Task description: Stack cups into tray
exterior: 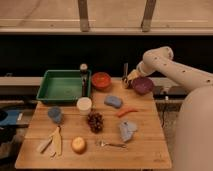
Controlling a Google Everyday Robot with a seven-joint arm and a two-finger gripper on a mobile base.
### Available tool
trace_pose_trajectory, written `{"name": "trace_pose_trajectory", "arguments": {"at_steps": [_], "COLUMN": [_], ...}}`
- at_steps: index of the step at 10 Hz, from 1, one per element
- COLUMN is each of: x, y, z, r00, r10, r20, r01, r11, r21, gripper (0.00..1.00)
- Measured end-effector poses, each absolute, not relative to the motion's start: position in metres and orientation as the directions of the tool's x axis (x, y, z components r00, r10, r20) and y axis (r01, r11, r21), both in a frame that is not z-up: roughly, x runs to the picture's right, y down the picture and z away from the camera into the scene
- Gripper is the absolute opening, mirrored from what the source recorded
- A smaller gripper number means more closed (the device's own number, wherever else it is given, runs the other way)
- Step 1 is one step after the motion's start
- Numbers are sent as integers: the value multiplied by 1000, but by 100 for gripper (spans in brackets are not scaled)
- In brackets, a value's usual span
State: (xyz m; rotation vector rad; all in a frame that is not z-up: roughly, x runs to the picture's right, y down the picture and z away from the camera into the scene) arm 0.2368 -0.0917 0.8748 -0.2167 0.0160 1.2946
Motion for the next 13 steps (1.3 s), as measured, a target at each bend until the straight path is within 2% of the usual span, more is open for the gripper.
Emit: {"name": "trace_pose_trajectory", "arguments": {"at_steps": [6, 13], "x": [237, 173], "y": [-94, -97], "z": [880, 930], "r00": [270, 384], "r10": [955, 916], "r20": [-124, -115], "r01": [-954, -887], "r11": [249, 331], "r21": [-167, -323], "gripper": [80, 80]}}
